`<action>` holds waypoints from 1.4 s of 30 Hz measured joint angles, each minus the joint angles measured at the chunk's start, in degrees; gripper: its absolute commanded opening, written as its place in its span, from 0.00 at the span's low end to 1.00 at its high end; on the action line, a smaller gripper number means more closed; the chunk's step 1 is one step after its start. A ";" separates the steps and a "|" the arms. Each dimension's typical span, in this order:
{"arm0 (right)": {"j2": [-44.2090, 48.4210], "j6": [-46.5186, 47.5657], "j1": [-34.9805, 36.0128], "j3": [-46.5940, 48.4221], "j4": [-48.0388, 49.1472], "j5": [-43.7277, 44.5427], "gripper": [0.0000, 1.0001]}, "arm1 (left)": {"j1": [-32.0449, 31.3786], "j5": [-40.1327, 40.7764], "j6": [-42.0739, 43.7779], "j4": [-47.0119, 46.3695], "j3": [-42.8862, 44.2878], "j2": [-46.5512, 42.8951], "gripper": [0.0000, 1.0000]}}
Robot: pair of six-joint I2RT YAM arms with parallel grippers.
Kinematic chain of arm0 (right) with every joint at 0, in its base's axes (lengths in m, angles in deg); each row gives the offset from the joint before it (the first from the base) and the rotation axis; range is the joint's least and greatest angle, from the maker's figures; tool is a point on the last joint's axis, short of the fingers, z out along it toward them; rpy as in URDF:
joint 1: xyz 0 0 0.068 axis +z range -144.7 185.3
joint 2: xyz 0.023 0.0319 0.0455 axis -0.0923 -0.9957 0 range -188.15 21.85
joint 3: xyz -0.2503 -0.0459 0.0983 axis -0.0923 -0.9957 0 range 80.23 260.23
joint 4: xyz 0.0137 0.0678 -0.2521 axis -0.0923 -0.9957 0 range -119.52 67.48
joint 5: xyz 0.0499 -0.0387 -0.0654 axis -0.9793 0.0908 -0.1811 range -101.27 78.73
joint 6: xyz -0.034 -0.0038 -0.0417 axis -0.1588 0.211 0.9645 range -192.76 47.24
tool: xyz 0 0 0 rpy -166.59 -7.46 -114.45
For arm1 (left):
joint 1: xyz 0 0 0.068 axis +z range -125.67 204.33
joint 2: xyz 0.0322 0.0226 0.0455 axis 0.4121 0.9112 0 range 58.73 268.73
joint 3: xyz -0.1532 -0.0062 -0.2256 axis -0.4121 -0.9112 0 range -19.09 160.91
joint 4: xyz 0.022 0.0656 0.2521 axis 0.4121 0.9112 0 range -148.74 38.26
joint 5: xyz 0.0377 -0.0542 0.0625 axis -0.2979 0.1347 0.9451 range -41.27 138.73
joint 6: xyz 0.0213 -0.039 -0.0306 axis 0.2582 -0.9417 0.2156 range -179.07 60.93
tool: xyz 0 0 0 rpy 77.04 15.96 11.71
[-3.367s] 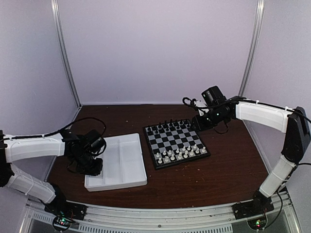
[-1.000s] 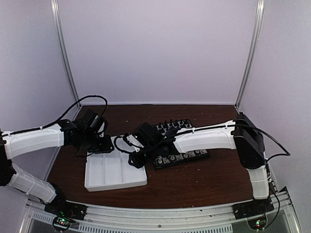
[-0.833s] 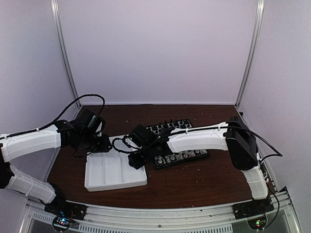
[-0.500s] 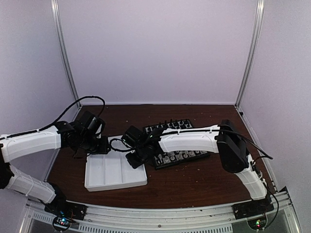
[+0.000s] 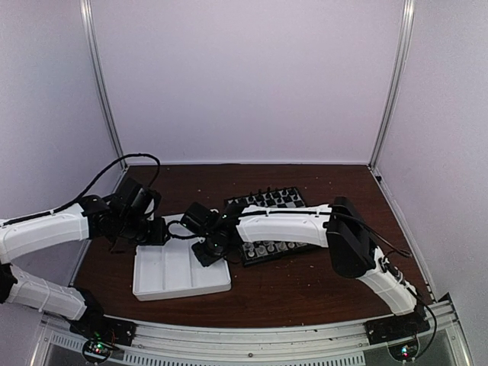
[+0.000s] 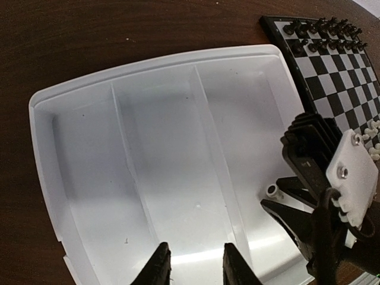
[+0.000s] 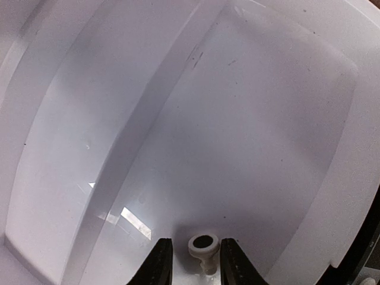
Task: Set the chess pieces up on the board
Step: Adjust the chess piece in the storage box.
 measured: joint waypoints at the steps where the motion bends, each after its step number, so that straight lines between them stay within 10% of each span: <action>1: -0.66 -0.20 0.04 0.87 -0.46 -0.02 0.23 | 0.00 0.00 0.02 0.00 -0.35 -0.28 0.31; 8: -1.79 -1.14 0.11 2.19 -1.62 0.22 0.03 | 0.00 0.42 0.55 0.26 -2.32 -2.80 0.31; 15: 1.33 2.21 0.11 -3.26 1.49 -2.14 0.15 | 0.00 1.42 1.55 0.63 -2.69 -5.14 0.32; 42: 22.12 22.03 0.07 -27.63 15.41 -9.53 0.15 | 2.67 -12.09 1.64 -5.11 -5.97 -5.81 0.32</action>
